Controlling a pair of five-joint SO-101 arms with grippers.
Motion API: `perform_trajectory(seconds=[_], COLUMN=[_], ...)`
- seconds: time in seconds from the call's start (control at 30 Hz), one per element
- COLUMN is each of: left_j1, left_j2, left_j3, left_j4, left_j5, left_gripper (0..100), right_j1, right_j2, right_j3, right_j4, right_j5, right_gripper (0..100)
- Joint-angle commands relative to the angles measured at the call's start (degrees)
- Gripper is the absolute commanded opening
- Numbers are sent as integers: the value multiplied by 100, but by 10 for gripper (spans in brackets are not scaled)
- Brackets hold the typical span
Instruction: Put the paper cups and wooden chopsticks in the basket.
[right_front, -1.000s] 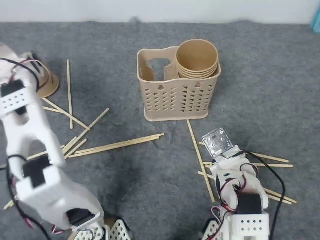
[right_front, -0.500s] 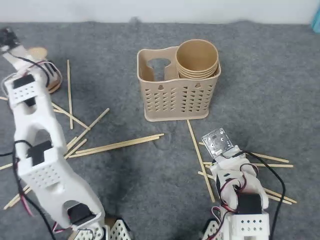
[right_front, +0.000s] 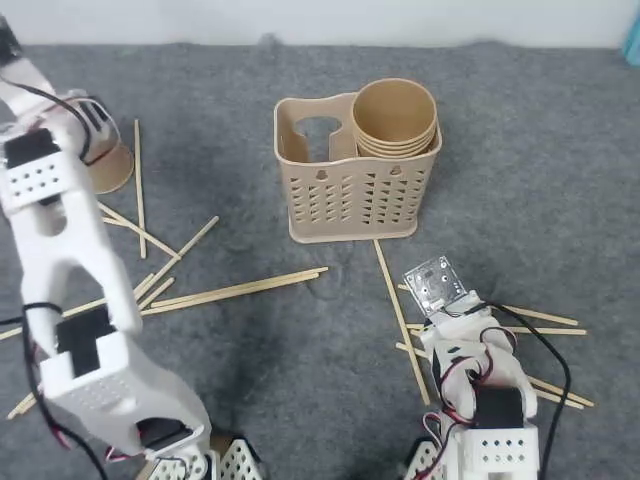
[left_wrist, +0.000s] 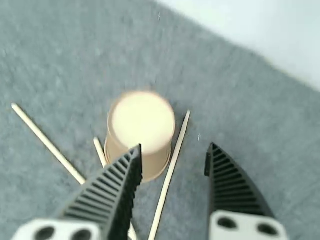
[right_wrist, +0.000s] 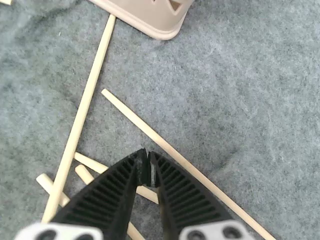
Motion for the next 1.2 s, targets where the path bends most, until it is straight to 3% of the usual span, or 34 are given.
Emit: perform_trajectory(seconds=[0.0, 0.23, 0.5, 0.93, 1.17], left_j1=[88, 325, 308, 651, 1248], left_j2=[-369, 668, 2312, 2936, 2927], left_j3=[-251, -690, -2229, -3538, -3582], left_j4=[-325, -686, 237, 3007, 4642], left_j5=[79, 79, 88, 457, 659], left_gripper=[199, 199, 199, 195, 27], right_j1=[4, 4, 4, -4, -4], right_j2=[-66, -66, -66, -66, -66], right_j3=[105, 105, 105, 105, 105], right_j4=[-119, -119, -127, -136, -136], right_j5=[105, 105, 105, 105, 105], right_gripper=[9, 9, 9, 9, 9])
